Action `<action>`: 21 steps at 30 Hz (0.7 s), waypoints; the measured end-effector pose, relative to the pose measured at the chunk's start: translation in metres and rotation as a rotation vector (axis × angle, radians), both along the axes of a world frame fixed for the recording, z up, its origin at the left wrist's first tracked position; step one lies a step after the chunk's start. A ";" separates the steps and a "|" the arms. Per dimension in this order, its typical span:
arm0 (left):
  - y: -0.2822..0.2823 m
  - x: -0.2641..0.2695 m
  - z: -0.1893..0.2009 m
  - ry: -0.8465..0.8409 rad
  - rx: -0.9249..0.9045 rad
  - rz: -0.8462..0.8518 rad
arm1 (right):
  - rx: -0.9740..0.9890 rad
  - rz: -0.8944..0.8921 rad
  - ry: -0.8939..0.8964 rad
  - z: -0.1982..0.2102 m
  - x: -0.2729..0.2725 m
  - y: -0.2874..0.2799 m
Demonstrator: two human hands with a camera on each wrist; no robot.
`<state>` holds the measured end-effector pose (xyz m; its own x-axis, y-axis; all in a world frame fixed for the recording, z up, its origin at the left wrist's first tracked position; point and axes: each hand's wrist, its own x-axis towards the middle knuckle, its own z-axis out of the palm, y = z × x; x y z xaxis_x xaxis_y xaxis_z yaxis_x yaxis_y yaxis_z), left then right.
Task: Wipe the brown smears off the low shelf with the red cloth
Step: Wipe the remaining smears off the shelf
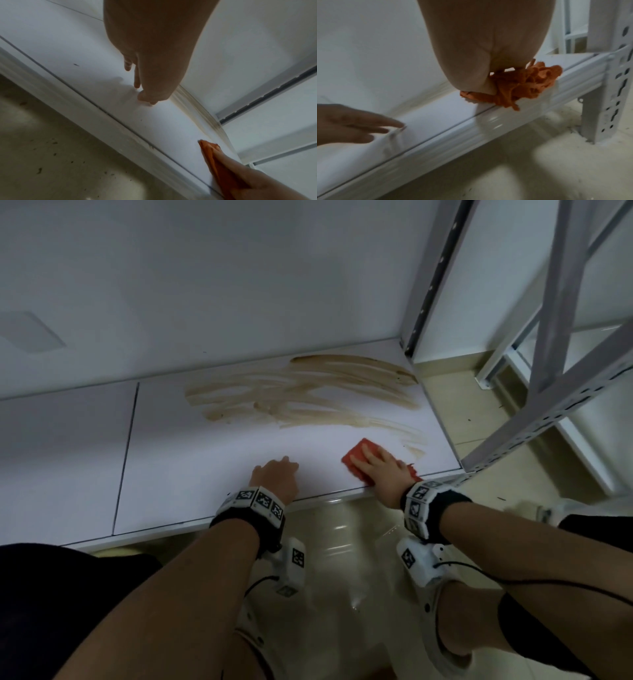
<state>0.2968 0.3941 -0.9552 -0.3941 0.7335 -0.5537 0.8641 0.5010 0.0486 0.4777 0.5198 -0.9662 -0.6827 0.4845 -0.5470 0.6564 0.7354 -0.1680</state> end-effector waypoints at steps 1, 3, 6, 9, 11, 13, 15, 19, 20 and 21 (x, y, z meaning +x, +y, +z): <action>0.001 0.001 -0.001 0.015 0.001 -0.021 | -0.003 0.077 0.020 -0.003 -0.008 -0.007; 0.002 0.001 0.000 0.025 -0.021 -0.043 | 0.004 0.200 0.030 -0.008 -0.025 -0.016; 0.004 -0.003 0.006 -0.003 -0.081 -0.030 | 0.027 0.249 0.035 -0.011 -0.040 -0.009; 0.006 -0.005 0.007 -0.021 -0.101 -0.033 | 0.001 0.074 0.063 -0.011 -0.031 0.016; 0.007 -0.005 0.005 -0.024 -0.113 -0.039 | -0.020 -0.127 0.067 -0.008 -0.012 0.035; 0.007 -0.005 0.003 -0.024 -0.109 -0.034 | -0.040 -0.300 0.059 -0.004 0.010 0.046; 0.007 -0.007 0.003 -0.026 -0.095 -0.019 | -0.021 -0.362 0.030 -0.002 0.024 0.045; 0.008 -0.007 0.003 -0.033 -0.097 0.002 | 0.013 -0.107 0.044 -0.005 0.011 0.007; 0.008 -0.007 0.003 -0.031 -0.095 0.001 | 0.009 -0.007 0.059 -0.006 0.002 -0.003; 0.008 -0.006 0.003 -0.028 -0.095 0.004 | 0.008 0.075 0.067 -0.008 -0.008 -0.010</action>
